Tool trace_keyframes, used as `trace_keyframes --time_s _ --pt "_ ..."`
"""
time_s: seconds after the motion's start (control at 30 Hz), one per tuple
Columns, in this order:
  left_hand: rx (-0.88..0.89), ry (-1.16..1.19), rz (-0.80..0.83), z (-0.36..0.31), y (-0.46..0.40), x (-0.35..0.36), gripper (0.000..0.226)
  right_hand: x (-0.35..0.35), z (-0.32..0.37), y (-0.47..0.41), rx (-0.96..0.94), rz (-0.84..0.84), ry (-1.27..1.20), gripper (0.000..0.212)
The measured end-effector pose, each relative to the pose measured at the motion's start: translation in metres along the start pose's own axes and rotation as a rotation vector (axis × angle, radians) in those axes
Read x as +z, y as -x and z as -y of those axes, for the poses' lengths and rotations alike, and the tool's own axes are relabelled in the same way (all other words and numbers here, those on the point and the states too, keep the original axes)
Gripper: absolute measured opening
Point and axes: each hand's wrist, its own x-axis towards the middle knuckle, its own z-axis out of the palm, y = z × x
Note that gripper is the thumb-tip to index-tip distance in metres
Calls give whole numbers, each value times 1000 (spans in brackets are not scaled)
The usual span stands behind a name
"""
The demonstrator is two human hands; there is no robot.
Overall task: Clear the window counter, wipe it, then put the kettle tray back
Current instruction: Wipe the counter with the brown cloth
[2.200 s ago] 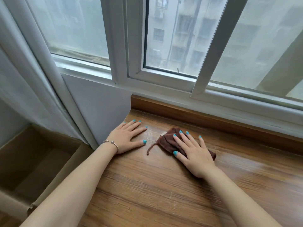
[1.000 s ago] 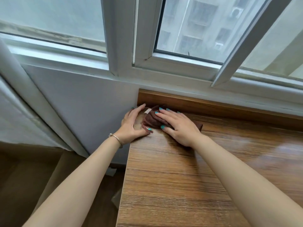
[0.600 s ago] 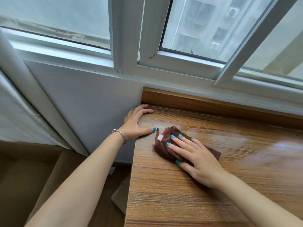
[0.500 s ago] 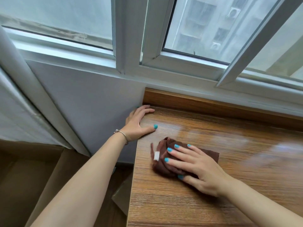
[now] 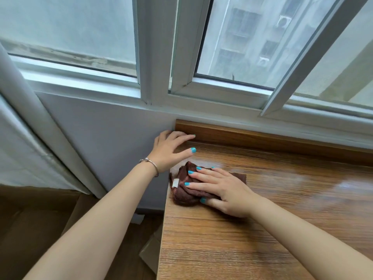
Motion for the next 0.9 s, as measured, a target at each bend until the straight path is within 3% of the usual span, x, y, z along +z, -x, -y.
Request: trace_keyframes --time_s 0.27,0.43,0.73,0.8,0.9 --pt "95 -28 -22 -10 4 -29 61 -14 -24 -64 152 -63 -21 52" --pt "95 -60 -9 -15 13 -30 66 -15 -19 -73 188 -81 14 55" --pt "116 -76 19 -20 20 -8 70 13 23 7 -148 -69 -25 50" --pt "99 -75 13 -19 20 -7 71 6 7 -12 -104 -75 -38 51" --pt "72 -63 20 -18 21 -8 71 -2 -9 -43 121 -92 -21 55"
